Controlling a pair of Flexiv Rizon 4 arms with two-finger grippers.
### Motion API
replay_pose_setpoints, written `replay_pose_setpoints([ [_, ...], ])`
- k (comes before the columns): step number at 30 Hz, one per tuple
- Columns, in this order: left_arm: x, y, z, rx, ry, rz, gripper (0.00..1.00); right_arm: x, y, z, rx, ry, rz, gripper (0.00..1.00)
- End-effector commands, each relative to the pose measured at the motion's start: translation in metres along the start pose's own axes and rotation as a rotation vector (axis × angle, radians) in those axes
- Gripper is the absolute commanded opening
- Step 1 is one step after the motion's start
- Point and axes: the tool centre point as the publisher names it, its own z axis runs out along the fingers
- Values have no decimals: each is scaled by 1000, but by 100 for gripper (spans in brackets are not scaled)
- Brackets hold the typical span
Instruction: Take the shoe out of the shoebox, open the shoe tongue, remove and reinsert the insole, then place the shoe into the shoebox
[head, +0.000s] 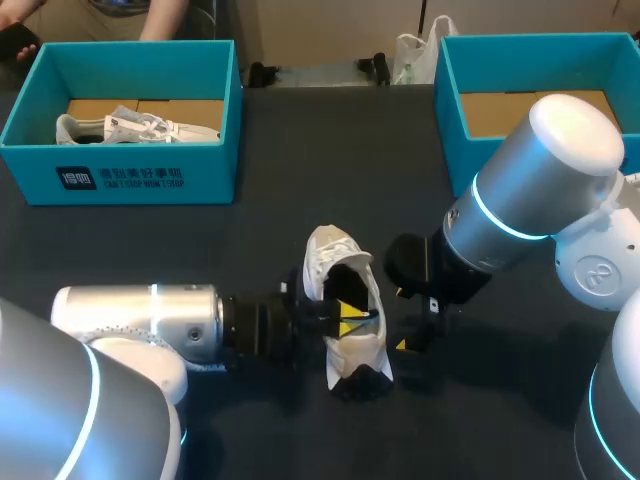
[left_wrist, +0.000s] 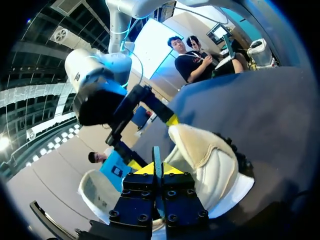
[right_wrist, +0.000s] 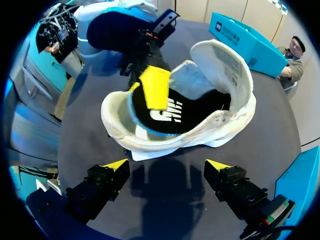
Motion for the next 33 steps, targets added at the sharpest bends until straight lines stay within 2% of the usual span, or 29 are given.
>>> replay_pose_setpoints([
  [1,-1,16,15,-28,3,-7,0,1,1,1,2,-3,0,100],
  [4,-3,18,12,-30,5,-30,0,1,1,1,2,-3,0,100],
  [9,-5,7,5,-17,4,-28,0,1,1,1,2,-3,0,100],
  [10,-6,5,4,-15,4,-28,17,1,1,1,2,-3,0,100],
  [11,-7,2,2,-11,3,-29,27,1,1,1,2,-3,0,100],
  [12,-8,-1,1,-7,2,-28,33,1,1,1,2,-3,0,100],
  [14,-9,-5,-2,-2,3,-28,38,1,1,1,2,-3,0,100],
  [21,-6,-20,-9,21,15,-32,30,1,1,1,2,-3,0,100],
  [25,-4,-23,-9,29,37,-44,16,1,1,1,2,-3,0,100],
  [26,-4,-23,-9,28,40,-46,12,1,1,1,2,-3,0,100],
  [27,-3,-23,-9,25,42,-45,3,1,1,1,2,-3,0,100],
  [28,-2,-23,-9,25,44,-45,0,1,1,1,2,-3,0,100],
  [33,2,-15,-1,16,59,-37,0,1,1,1,2,-3,0,100],
])
